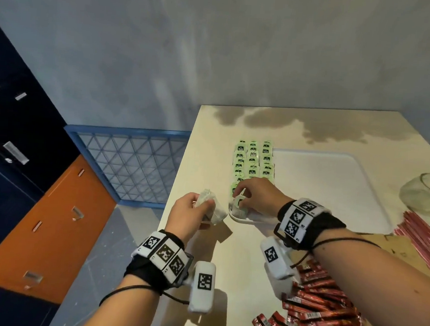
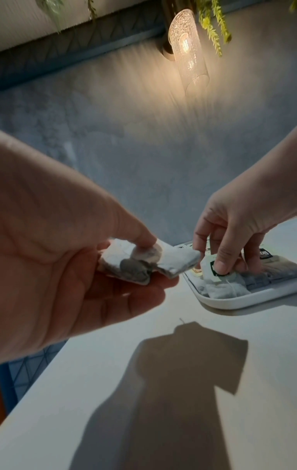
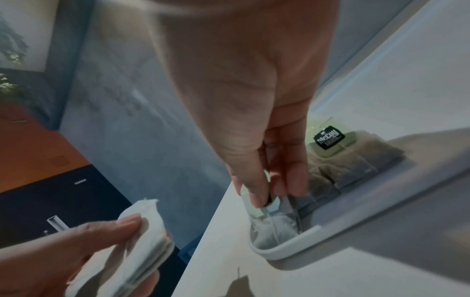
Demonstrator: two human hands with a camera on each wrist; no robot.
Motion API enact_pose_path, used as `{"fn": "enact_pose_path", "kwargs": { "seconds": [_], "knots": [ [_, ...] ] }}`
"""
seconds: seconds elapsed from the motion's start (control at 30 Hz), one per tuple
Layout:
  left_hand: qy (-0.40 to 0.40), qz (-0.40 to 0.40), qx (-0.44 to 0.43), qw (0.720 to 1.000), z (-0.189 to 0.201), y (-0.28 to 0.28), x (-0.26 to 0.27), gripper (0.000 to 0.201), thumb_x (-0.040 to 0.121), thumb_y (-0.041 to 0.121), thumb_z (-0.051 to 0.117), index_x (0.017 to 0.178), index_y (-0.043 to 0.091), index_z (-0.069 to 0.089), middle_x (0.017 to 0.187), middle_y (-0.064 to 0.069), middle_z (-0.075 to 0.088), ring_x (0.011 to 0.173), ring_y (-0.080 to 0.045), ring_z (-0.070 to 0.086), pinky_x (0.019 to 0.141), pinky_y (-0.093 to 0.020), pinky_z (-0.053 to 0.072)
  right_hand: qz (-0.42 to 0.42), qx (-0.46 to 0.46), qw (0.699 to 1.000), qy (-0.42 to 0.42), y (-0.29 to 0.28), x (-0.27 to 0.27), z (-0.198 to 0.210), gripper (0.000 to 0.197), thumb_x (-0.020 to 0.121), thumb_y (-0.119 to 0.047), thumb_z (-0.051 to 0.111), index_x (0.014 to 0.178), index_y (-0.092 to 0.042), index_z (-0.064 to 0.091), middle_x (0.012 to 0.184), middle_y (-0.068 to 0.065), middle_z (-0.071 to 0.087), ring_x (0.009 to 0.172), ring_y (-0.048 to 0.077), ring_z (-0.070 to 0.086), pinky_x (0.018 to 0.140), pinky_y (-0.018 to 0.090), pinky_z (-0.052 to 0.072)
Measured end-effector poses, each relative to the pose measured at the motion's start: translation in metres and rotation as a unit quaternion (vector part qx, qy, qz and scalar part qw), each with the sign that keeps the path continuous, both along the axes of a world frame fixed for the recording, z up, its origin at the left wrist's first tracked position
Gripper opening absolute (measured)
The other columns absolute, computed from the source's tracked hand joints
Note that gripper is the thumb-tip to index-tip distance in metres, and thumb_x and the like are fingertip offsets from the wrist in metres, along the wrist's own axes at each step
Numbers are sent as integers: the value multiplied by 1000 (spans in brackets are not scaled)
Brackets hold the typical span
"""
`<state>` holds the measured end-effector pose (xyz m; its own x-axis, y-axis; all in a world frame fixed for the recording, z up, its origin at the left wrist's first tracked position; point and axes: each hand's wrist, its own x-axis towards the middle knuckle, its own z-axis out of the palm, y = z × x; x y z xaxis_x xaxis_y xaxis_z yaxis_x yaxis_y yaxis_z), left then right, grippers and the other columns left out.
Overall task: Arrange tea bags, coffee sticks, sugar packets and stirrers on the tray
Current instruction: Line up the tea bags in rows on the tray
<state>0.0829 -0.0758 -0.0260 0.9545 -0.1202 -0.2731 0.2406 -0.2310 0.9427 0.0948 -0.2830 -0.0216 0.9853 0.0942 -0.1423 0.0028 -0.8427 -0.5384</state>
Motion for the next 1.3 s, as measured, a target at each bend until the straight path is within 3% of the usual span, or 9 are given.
{"fn": "enact_pose_path", "kwargs": {
  "seconds": [0.2, 0.27, 0.37, 0.47, 0.6, 0.73, 0.93, 1.1, 1.3],
  "knots": [
    [6, -21, -2, 1000, -2, 1, 15, 14, 90, 18, 68, 91, 5, 64, 91, -20, 70, 73, -25, 68, 60, -33, 59, -30, 1, 999, -12, 6, 5, -2, 22, 79, -7, 75, 99, -17, 71, 73, -17, 49, 74, 11, 51, 60, 22, 35],
    [12, -32, -5, 999, -2, 1, 15, 17, 90, 19, 69, 94, 3, 65, 93, -20, 70, 74, -24, 68, 59, -31, 59, -44, 16, 999, -15, 6, 4, -3, 23, 77, -8, 76, 98, -15, 71, 75, -14, 54, 74, 11, 53, 59, 18, 37],
    [11, -43, -7, 999, 0, -1, 17, 21, 90, 19, 70, 96, 0, 65, 94, -20, 70, 75, -24, 67, 58, -27, 57, -84, 75, 993, -36, 5, -2, -1, 20, 77, -11, 77, 96, -14, 72, 88, -3, 65, 85, 15, 62, 73, 25, 50],
    [17, -53, -20, 998, 4, -8, 18, 23, 88, 18, 71, 97, -2, 64, 96, -20, 71, 81, -27, 70, 64, -32, 61, -122, 149, 980, -54, 8, -15, 7, 10, 87, -17, 71, 96, -17, 74, 88, -5, 68, 74, 5, 61, 69, 21, 47],
    [36, -49, -54, 997, 8, -26, 14, 24, 86, 16, 73, 98, -2, 63, 98, -22, 70, 84, -32, 70, 71, -43, 62, -112, 283, 952, 12, 11, -35, 12, 12, 90, -24, 69, 90, -12, 72, 79, 5, 71, 62, 9, 61, 63, 26, 50],
    [42, -43, -66, 996, 11, -43, 3, 20, 86, 15, 73, 96, 0, 65, 95, -24, 70, 77, -31, 69, 69, -42, 62, -120, 278, 953, -2, 1, -51, 15, 14, 89, -21, 71, 79, -13, 65, 70, 0, 64, 55, 3, 55, 58, 19, 45],
    [46, -8, -108, 993, 12, -63, -15, 8, 91, 6, 65, 97, 1, 64, 88, -19, 74, 70, -26, 70, 55, -28, 57, -184, 218, 956, -66, -24, -68, 15, 12, 87, -14, 64, 78, -8, 60, 79, 11, 69, 77, 28, 64, 72, 40, 52],
    [46, -38, -77, 995, 12, -91, -30, 12, 91, 8, 62, 92, 2, 72, 91, -17, 75, 76, -24, 72, 60, -29, 58, -168, 167, 968, -78, -32, -80, 18, 15, 87, -13, 60, 75, -16, 52, 80, 10, 68, 80, 28, 64, 74, 43, 51],
    [35, -9, -97, 995, 12, -117, -44, 18, 93, 11, 64, 79, 4, 71, 79, -14, 70, 73, -23, 68, 61, -26, 58, -116, 123, 981, -100, -42, -97, 13, 10, 94, -25, 62, 89, -16, 62, 100, 3, 64, 84, 18, 59, 72, 30, 45]
  ]
}}
